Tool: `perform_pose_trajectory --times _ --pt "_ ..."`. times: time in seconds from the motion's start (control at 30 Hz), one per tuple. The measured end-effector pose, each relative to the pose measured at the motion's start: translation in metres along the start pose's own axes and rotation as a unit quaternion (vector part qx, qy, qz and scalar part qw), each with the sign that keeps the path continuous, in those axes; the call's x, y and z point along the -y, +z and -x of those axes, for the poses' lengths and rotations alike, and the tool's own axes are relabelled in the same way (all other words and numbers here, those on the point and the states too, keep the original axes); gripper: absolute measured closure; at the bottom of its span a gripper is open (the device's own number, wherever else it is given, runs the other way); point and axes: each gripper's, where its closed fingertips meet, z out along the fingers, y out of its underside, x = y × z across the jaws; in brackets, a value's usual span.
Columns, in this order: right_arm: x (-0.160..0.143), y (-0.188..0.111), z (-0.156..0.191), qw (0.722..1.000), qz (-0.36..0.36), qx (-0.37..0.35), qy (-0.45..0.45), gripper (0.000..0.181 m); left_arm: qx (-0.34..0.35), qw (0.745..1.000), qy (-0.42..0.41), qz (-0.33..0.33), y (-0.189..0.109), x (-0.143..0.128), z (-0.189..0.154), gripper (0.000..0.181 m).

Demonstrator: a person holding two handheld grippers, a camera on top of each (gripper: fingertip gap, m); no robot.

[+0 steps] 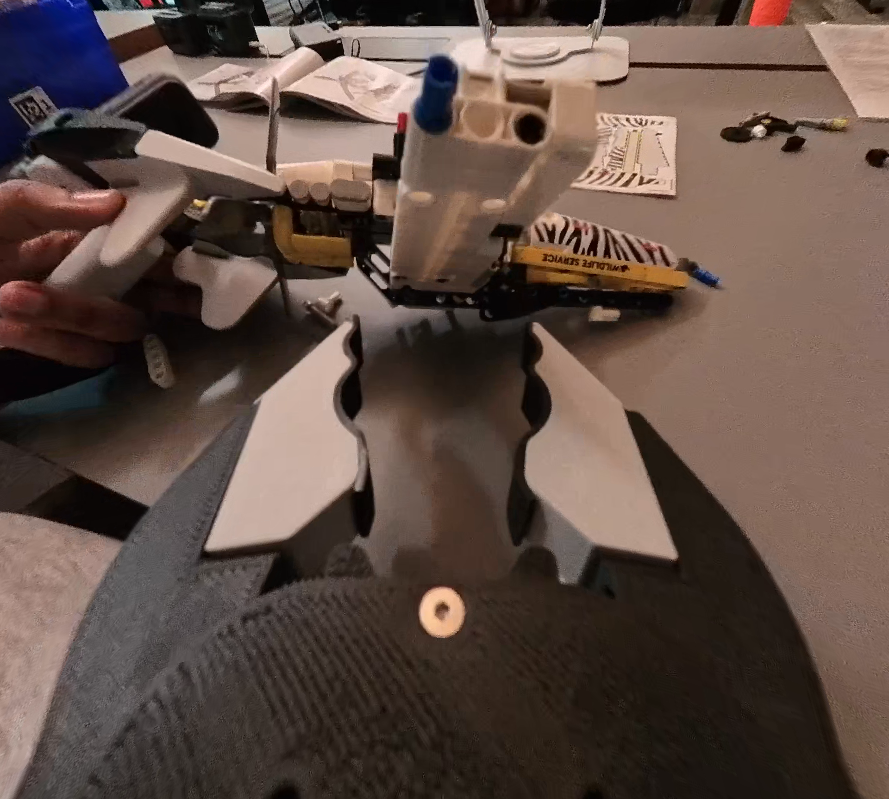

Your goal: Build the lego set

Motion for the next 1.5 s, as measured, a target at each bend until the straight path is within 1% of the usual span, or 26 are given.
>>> perform_pose_trajectory --times 0.1,0.17,0.2,0.27,0.33,0.4,0.47,0.57,0.7,0.87,0.93,1.03,1.07,1.13,1.2,1.27,1.3,1.33,1.43,1.5 --pt "-0.004 -0.004 0.000 1.000 0.008 0.001 -0.023 0.118 0.044 0.997 0.063 0.011 0.004 -0.001 0.004 0.134" --pt "0.000 -0.006 -0.005 0.999 0.004 -0.011 -0.045 0.135 0.072 0.992 0.102 0.029 0.006 -0.003 0.006 0.135" --pt "0.002 -0.007 -0.010 0.998 0.002 -0.019 -0.053 0.141 0.076 0.990 0.109 0.035 0.006 -0.003 0.005 0.134" --pt "0.006 -0.006 -0.019 0.998 0.004 -0.024 -0.062 0.141 0.067 0.990 0.113 0.043 0.007 -0.004 0.000 0.129" --pt "0.007 -0.006 -0.028 0.998 0.014 -0.019 -0.064 0.146 0.043 0.992 0.112 0.047 0.006 -0.005 -0.009 0.127" --pt "0.011 -0.008 -0.033 0.998 0.006 -0.004 -0.065 0.169 0.027 0.992 0.113 0.052 0.005 -0.008 -0.016 0.126" --pt "0.018 -0.010 -0.041 0.998 -0.014 0.000 -0.053 0.180 0.026 0.991 0.123 0.046 0.001 -0.009 -0.020 0.122" --pt "0.019 -0.011 -0.057 1.000 -0.018 0.005 -0.017 0.181 0.026 0.990 0.137 0.036 -0.005 -0.012 -0.026 0.121" --pt "0.010 -0.008 -0.071 1.000 0.007 0.021 0.022 0.181 0.028 0.988 0.153 0.027 -0.013 -0.016 -0.030 0.119" --pt "0.006 -0.007 -0.080 0.995 0.031 0.055 0.079 0.171 0.048 0.979 0.196 0.027 -0.015 -0.003 -0.036 0.115" --pt "0.002 -0.005 -0.083 0.994 0.048 0.056 0.085 0.168 0.052 0.976 0.209 0.029 -0.010 0.000 -0.040 0.116" --pt "0.001 -0.009 -0.092 0.997 0.052 0.027 0.053 0.168 0.067 0.970 0.230 0.030 -0.004 0.001 -0.041 0.116" --pt "0.004 -0.013 -0.094 0.998 0.042 0.016 0.038 0.167 0.091 0.965 0.244 0.034 -0.004 0.001 -0.034 0.115" --pt "0.015 -0.024 -0.096 1.000 0.010 0.002 0.009 0.164 0.165 0.945 0.280 0.047 -0.009 0.001 -0.014 0.116" --pt "0.028 -0.037 -0.099 0.999 -0.029 -0.019 -0.016 0.164 0.244 0.915 0.314 0.070 -0.016 -0.001 0.009 0.118" --pt "0.037 -0.047 -0.099 0.997 -0.062 -0.035 -0.036 0.165 0.309 0.883 0.339 0.096 -0.023 -0.004 0.027 0.126" --pt "0.040 -0.050 -0.098 0.996 -0.074 -0.039 -0.042 0.166 0.332 0.870 0.350 0.106 -0.024 -0.005 0.034 0.132" --pt "0.041 -0.052 -0.096 0.995 -0.082 -0.040 -0.045 0.166 0.346 0.859 0.359 0.117 -0.023 -0.007 0.039 0.134" --pt "0.043 -0.053 -0.089 0.994 -0.096 -0.031 -0.048 0.167 0.374 0.828 0.391 0.146 -0.017 -0.011 0.051 0.133" --pt "0.044 -0.054 -0.085 0.993 -0.101 -0.024 -0.050 0.167 0.406 0.798 0.413 0.163 -0.016 -0.010 0.062 0.133"
